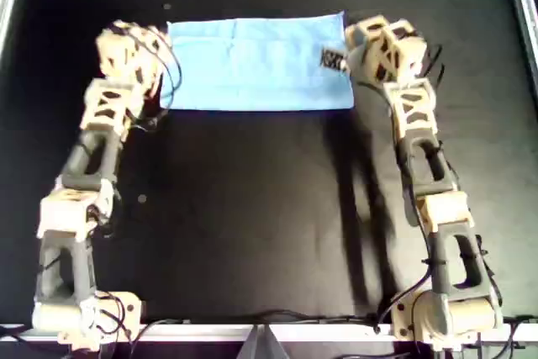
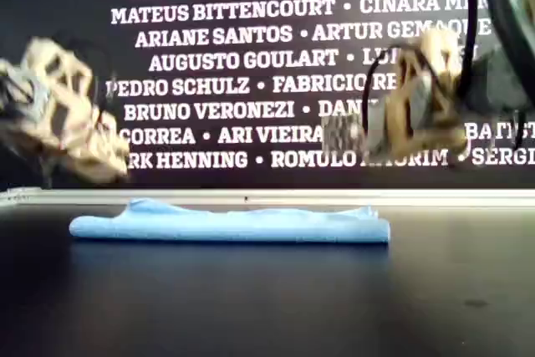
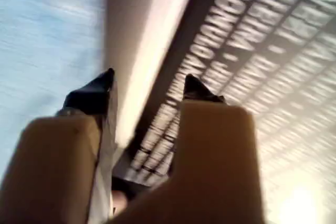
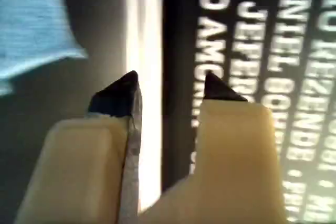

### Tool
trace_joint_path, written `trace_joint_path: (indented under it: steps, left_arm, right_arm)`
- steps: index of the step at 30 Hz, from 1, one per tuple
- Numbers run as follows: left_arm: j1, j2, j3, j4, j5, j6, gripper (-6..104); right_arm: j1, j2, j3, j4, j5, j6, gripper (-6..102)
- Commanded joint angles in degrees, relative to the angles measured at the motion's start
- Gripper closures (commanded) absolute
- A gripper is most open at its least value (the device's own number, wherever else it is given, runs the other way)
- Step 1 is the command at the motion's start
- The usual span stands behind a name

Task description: Fold a cloth

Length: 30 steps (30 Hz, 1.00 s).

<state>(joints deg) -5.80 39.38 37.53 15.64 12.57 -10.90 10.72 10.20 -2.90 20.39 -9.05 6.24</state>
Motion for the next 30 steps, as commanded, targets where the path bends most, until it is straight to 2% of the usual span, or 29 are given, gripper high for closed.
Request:
trace_joint_path:
  steps: [1, 4, 7, 14, 17, 22, 26, 30]
  left_arm:
    - [1.3, 18.2, 1.9, 2.5, 1.1, -0.3, 53]
    - [0.9, 28.8, 8.4, 8.3, 0.2, -0.4, 53]
    - [0.7, 40.3, 15.6, 13.9, 0.1, -0.4, 53]
    - [0.4, 74.5, 30.8, 29.7, 0.0, -0.4, 53]
    - [0.4, 84.7, 35.3, 36.4, 0.0, -0.5, 53]
    - [1.1, 94.9, 43.3, 44.3, 0.0, -0.1, 53]
    - [1.1, 103.0, 50.0, 45.0, 0.0, 0.3, 53]
    - [0.5, 113.4, 60.6, 45.4, 0.1, 0.4, 53]
  right_arm:
    - [-0.3, 13.9, -4.7, -1.5, -0.4, 0.53, 46]
    - [-0.1, 18.5, -4.7, 1.0, -0.4, 0.53, 46]
    - [0.5, 24.8, -4.7, 8.9, -0.4, 0.53, 46]
    - [3.4, 53.1, -4.7, 47.9, 0.4, 0.18, 45]
    - [1.8, 60.4, -3.2, 59.2, 0.6, -0.26, 45]
    - [-4.0, 70.0, -4.6, 62.0, 0.7, 0.0, 45]
    - [-4.0, 82.1, 1.4, 63.0, 0.5, 0.7, 45]
    - [-3.2, 96.3, 17.0, 63.0, -0.4, 0.88, 45]
